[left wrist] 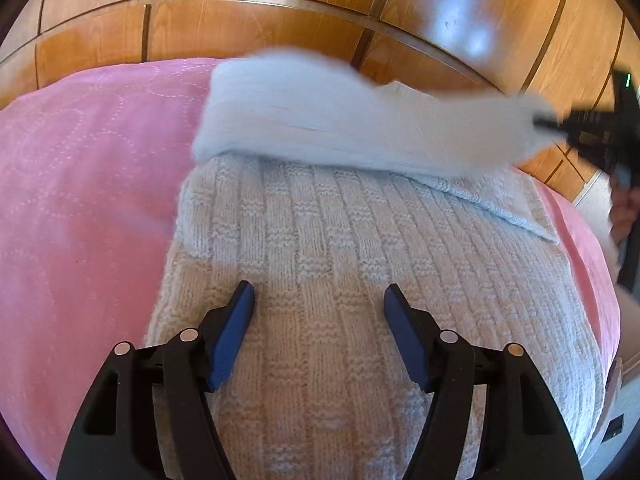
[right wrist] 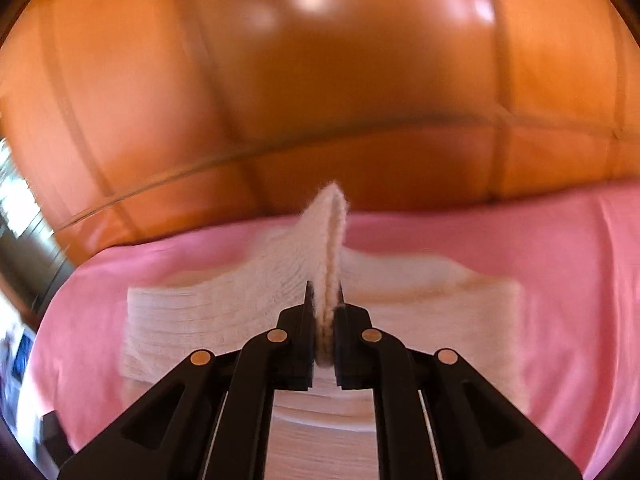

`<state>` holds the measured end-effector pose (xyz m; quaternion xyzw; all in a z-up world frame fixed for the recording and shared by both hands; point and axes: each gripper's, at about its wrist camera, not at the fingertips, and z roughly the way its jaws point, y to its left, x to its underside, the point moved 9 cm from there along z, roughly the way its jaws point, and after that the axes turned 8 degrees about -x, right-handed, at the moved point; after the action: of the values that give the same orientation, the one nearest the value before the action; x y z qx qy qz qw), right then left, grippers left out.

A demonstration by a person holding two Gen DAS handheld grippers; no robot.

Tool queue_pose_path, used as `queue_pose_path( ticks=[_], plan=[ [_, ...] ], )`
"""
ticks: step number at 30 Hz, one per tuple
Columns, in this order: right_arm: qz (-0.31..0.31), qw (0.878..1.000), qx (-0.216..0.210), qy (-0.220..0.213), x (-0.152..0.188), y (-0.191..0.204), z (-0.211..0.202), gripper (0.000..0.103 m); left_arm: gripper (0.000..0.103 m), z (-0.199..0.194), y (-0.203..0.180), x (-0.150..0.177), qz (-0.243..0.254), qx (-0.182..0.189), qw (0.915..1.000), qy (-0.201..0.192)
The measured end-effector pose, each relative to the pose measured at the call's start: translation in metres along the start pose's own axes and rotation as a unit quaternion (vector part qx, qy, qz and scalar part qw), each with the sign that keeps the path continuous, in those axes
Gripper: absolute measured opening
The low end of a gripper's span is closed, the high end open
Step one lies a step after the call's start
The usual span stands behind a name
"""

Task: Fold small clothes

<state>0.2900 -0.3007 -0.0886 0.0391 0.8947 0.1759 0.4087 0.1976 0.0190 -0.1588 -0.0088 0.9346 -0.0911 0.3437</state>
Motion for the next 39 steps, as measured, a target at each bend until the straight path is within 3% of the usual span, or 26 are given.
queue_pose_path(
  ticks=[5, 9, 10, 12, 13, 16, 19, 25, 27, 28, 30, 32, 36, 39],
  plan=[
    [0.070, 0.996, 0.043, 0.041, 0.043, -0.069, 0.021, 0.006, 0.067, 0.001, -0.002, 0.001, 0.005, -0.006, 1.0000, 0.001],
    [0.089, 0.994, 0.051, 0.047, 0.062, -0.080, 0.029, 0.006, 0.067, 0.000, -0.002, 0.000, 0.007, -0.013, 0.9998, 0.012],
    [0.093, 0.993, 0.048, 0.046, 0.060, -0.079, 0.026, 0.011, 0.067, -0.001, -0.002, -0.001, 0.009, -0.016, 0.9997, 0.017],
    [0.086, 0.994, 0.050, 0.041, 0.056, -0.082, 0.014, 0.034, 0.067, -0.006, -0.004, -0.008, 0.015, -0.024, 0.9992, 0.028],
    [0.074, 0.995, 0.058, 0.029, 0.052, -0.080, 0.005, 0.053, 0.067, -0.010, -0.003, -0.013, 0.013, -0.022, 0.9994, 0.024],
    [0.043, 0.997, 0.067, 0.006, 0.042, -0.068, -0.010, 0.055, 0.067, -0.024, -0.001, -0.046, -0.003, -0.013, 0.9998, -0.013],
    [0.011, 0.999, 0.048, -0.003, 0.036, -0.045, -0.012, 0.058, 0.067, -0.019, -0.002, -0.082, -0.007, -0.017, 0.9992, -0.034],
    [-0.069, 0.996, 0.050, 0.034, 0.042, -0.014, 0.026, 0.069, 0.067, 0.025, -0.025, -0.134, 0.022, -0.032, 0.9983, -0.044],
    [-0.085, 0.992, 0.076, 0.060, 0.053, -0.024, 0.047, 0.076, 0.067, 0.051, -0.021, -0.139, 0.024, -0.052, 0.9980, -0.027],
    [-0.094, 0.990, 0.089, 0.061, 0.061, -0.032, 0.053, 0.085, 0.067, 0.070, -0.013, -0.137, 0.018, -0.069, 0.9974, -0.006],
    [-0.088, 0.992, 0.073, 0.047, 0.066, -0.036, 0.056, 0.089, 0.069, 0.095, 0.003, -0.125, 0.009, -0.072, 0.9971, 0.020],
    [-0.073, 0.995, 0.060, 0.044, 0.067, -0.040, 0.055, 0.090, 0.071, 0.100, 0.008, -0.123, 0.012, -0.061, 0.9981, -0.002],
    [-0.068, 0.996, 0.050, 0.041, 0.070, -0.043, 0.052, 0.092, 0.071, 0.099, 0.008, -0.124, 0.008, -0.061, 0.9981, -0.002],
    [-0.069, 0.996, 0.050, 0.040, 0.069, -0.040, 0.059, 0.092, 0.071, 0.081, 0.003, -0.128, 0.014, -0.083, 0.9964, -0.011]
  ],
)
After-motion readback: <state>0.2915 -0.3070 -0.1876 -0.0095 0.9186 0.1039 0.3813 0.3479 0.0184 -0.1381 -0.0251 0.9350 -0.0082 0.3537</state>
